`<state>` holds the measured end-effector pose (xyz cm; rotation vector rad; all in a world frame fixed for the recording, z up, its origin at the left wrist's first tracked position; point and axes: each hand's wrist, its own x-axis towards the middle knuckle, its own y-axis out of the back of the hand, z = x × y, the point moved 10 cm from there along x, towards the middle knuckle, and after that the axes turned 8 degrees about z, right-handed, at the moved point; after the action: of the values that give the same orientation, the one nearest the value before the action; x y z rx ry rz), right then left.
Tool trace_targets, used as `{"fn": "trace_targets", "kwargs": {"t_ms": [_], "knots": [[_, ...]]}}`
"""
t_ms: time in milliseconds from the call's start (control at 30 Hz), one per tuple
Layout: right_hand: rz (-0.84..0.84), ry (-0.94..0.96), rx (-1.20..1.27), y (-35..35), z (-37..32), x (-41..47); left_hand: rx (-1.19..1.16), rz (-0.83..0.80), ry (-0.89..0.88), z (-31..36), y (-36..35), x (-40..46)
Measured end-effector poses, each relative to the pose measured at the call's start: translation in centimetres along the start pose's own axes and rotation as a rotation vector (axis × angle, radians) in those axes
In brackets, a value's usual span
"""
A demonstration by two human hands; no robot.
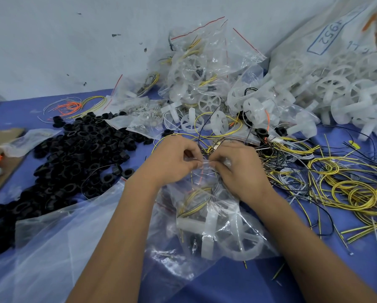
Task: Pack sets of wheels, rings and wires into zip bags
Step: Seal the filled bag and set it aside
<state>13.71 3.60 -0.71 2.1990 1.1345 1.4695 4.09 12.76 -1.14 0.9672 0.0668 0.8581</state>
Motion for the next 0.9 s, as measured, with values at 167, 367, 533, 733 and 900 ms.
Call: {"fn": "trace_targets", "kwargs": {"t_ms": [167,367,533,733,900], "knots": [[-0.039,0.025,-0.058,-1.0,-0.6,-0.1,-0.004,-0.013,-0.011,0.2,-0.1,-0.2],[-0.017,0.029,-0.023,-0.5,-0.6,0.0,-0.053,0.014,-0.001,0.2,0.0,-0.1],[-0.031,0.012,-0.029,-0.7,-0.3,0.1,-0.043,0.028,0.012,-0.7,0.3,-0.1],[-0.007,0.039,-0.063,-0.6,-0.8,0.2,0.003,0.023,-0.053,0.4,-0.4,0.0],[-0.039,0.014,-0.107,-0.7,-0.5,0.2,-0.026,0.033,-0.029,-0.1,0.1,-0.1]]}}
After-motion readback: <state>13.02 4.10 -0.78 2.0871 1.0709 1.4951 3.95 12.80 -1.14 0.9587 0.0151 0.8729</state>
